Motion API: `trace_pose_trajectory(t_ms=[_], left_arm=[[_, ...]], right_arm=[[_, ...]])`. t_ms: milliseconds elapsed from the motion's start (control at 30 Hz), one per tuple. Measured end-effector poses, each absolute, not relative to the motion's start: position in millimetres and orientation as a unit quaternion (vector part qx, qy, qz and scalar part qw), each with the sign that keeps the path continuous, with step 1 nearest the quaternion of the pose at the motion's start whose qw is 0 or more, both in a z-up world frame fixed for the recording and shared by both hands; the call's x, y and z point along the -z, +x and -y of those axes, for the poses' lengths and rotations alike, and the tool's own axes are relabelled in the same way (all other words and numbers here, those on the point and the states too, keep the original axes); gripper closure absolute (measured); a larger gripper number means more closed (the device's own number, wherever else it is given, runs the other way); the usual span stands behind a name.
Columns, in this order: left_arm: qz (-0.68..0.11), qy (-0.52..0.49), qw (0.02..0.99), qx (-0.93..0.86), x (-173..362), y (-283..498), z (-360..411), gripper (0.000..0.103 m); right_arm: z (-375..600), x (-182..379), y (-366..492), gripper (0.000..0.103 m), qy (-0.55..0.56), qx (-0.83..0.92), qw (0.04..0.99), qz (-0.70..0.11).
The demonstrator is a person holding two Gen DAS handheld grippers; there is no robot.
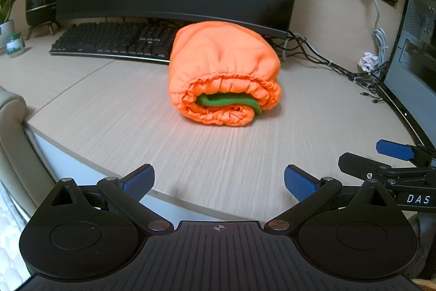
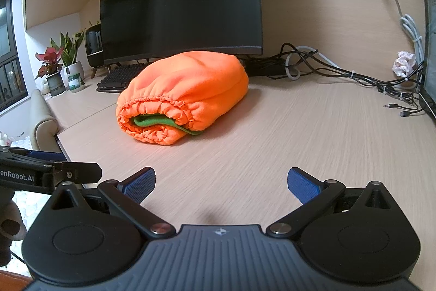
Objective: Fold clothes
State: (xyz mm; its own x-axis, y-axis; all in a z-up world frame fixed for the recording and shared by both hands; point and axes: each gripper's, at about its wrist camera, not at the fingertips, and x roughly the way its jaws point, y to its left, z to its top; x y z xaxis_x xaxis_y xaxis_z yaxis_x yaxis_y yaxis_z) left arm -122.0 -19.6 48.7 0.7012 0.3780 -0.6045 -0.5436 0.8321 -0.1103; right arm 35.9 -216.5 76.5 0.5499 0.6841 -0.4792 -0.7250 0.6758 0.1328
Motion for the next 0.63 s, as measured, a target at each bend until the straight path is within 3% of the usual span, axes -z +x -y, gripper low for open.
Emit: trace_pose_trajectory(t_ms=[633], left_arm=[[-0.293,-0.137,0.912,-0.252,-49.6,-121.9,18.8,0.000]], right_arm=[[215.9,-76.1,37.1,0.000,-0.041,-0.400,0.879,-0.256]])
